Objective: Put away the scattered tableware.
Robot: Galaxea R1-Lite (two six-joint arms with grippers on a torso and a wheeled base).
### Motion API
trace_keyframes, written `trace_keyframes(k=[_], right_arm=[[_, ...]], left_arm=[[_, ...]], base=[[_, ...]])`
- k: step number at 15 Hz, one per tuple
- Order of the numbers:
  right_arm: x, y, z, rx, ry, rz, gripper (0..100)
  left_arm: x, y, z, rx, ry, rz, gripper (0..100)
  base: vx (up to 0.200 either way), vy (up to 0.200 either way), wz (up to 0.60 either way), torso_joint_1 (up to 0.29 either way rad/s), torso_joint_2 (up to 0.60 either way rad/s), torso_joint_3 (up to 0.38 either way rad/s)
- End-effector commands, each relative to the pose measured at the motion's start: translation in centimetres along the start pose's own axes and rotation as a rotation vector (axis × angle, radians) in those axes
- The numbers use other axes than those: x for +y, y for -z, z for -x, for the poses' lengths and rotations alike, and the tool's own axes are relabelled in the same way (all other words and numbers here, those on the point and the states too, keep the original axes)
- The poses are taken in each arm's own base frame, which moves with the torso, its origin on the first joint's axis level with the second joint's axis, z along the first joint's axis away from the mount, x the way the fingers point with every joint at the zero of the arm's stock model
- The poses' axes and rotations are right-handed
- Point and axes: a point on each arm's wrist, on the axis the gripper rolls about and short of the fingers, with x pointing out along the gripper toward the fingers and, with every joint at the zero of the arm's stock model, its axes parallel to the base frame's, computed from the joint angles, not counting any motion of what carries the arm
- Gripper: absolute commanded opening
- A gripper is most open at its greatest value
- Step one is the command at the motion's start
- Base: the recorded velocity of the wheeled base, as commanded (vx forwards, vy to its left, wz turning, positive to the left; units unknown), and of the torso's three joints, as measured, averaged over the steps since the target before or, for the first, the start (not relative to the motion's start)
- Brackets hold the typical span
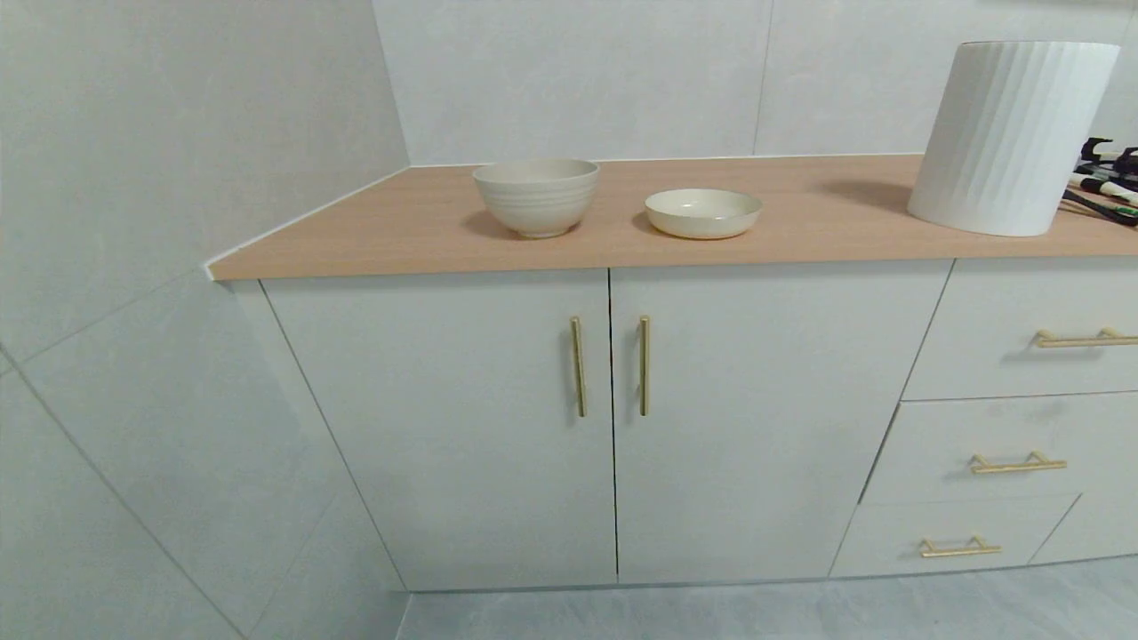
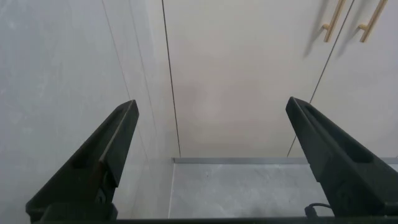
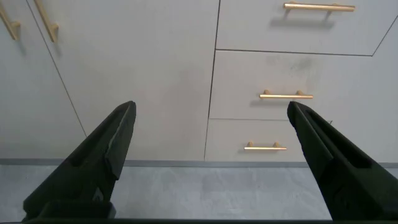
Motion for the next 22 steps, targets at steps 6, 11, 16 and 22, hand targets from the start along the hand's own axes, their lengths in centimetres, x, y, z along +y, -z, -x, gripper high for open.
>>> trace_keyframes(k=[6,11,16,22], right_arm=[[-0.1,-2.0,0.5,-0.062,-0.019,-0.009,100],[0.0,-5.4,-1.4,0.071,-0.202,-0.03,100],[0.7,-10.1,-7.4,0.286,-0.48,-0.1,100],[4.8,-11.9,-14.9,0.441,-0.734,-0.109,100]], left_arm=[[0.0,0.0,0.0,0.0,0.0,0.0,100],[0.0,0.0,0.0,0.0,0.0,0.0,100],[0.0,0.0,0.0,0.0,0.0,0.0,100],[0.0,0.0,0.0,0.0,0.0,0.0,100]], base=[[0.0,0.0,0.0,0.0,0.0,0.0],[0.0,0.0,0.0,0.0,0.0,0.0],[0.0,0.0,0.0,0.0,0.0,0.0],[0.0,0.0,0.0,0.0,0.0,0.0]])
